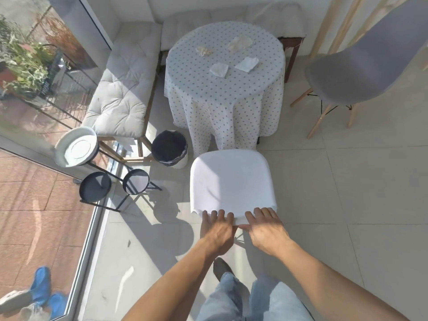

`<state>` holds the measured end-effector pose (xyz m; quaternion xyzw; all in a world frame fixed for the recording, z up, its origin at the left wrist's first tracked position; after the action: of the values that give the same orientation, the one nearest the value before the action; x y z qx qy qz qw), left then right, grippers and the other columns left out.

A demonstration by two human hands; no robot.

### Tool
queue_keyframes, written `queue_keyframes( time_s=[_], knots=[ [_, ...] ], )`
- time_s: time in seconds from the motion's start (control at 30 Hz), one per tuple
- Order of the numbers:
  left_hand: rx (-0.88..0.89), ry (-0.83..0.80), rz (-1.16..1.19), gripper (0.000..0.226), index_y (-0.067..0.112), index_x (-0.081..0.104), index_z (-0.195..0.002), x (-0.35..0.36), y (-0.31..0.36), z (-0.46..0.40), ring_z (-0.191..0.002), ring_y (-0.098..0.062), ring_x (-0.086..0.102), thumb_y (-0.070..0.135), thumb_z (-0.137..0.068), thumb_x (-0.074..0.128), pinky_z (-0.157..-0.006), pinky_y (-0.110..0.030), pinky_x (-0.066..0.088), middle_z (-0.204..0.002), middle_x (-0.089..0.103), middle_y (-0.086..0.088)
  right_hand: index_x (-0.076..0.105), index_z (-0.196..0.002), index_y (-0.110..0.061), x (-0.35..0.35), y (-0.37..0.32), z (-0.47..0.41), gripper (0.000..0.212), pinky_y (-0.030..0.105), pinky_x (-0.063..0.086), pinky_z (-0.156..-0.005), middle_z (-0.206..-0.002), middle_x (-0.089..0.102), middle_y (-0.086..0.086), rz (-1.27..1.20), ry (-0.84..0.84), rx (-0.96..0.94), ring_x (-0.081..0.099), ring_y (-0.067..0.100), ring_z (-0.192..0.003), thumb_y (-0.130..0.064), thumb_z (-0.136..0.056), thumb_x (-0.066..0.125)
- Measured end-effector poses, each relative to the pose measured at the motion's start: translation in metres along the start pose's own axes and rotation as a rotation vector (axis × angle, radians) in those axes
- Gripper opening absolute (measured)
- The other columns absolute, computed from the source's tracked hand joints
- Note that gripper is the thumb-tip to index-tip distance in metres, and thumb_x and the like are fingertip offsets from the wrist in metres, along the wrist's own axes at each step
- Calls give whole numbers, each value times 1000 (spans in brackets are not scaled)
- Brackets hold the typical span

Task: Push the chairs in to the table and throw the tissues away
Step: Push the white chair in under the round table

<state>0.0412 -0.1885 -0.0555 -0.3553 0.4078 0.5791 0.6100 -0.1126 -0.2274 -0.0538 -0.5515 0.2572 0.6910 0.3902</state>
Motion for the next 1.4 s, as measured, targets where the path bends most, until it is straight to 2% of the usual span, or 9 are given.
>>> queue_keyframes(
  time_s=[0.17, 0.27, 0.4, 0.5, 0.73, 1.0, 1.17, 1.4],
  knots=[
    [13, -69, 9, 36, 16, 47, -125, -16, -12, -41, -114, -39, 54, 42, -103, 35, -108, -60, 29, -123, 58, -12, 55, -115, -16, -8, 15, -37, 52, 43, 42, -96, -105, 60, 8, -74, -57, 18, 55, 33, -96, -57, -103, 24],
    [-2, -95, -5, 36, 18, 48, -126, -30, -16, -67, -120, -38, 53, 44, -104, 33, -111, -59, 27, -126, 58, -10, 53, -115, -17, -19, 26, -58, 64, 42, 41, -97, -106, 58, 6, -71, -44, 31, 53, 31, -97, -60, -99, 8],
    [9, -56, -15, 35, 17, 48, -123, -51, -22, -101, -114, -39, 55, 43, -105, 34, -108, -58, 31, -120, 60, -10, 56, -112, -16, -36, 48, -90, 79, 42, 44, -94, -102, 59, 7, -63, -13, 0, 55, 31, -92, -64, -97, -4],
    [2, -56, -9, 36, 16, 48, -123, -68, -29, -134, -113, -38, 55, 44, -105, 34, -107, -58, 33, -119, 60, -10, 57, -115, -15, -48, 66, -122, 71, 42, 44, -95, -105, 60, 8, -58, -18, 2, 56, 31, -94, -64, -99, 7],
    [-47, -73, -2, 37, 17, 47, -126, -97, -53, -207, -114, -36, 54, 45, -104, 37, -108, -56, 32, -121, 59, -8, 51, -124, -14, -66, 98, -198, 58, 44, 40, -99, -117, 58, 10, -61, -78, -16, 54, 33, -104, -61, -105, 22],
    [-87, -124, 10, 39, 18, 45, -129, -123, -68, -268, -122, -34, 50, 47, -105, 34, -111, -55, 28, -128, 56, -9, 49, -121, -14, -74, 130, -265, 53, 46, 40, -97, -114, 55, 12, -101, -108, -38, 50, 34, -99, -59, -105, 25],
    [-82, -111, 32, 35, 18, 47, -126, -137, -83, -296, -120, -35, 50, 44, -104, 36, -111, -56, 28, -126, 56, -9, 52, -118, -13, -84, 138, -295, 52, 47, 41, -94, -112, 57, 12, -107, -77, -43, 51, 35, -96, -57, -106, 28],
    [-59, -123, 38, 32, 20, 46, -123, -149, -102, -335, -118, -35, 50, 43, -103, 35, -109, -57, 28, -125, 55, -8, 51, -127, -16, -91, 151, -334, 54, 45, 40, -99, -119, 56, 8, -109, -102, -28, 51, 33, -101, -60, -106, 27]
  ],
)
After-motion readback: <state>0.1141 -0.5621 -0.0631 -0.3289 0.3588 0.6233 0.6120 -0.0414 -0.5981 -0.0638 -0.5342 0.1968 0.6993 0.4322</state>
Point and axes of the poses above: each hand's wrist, its own z-axis away from the middle knuckle, its own x-axis out of the palm, y = z × x, the point moved 5 cm from there along -z, towards the middle knuckle
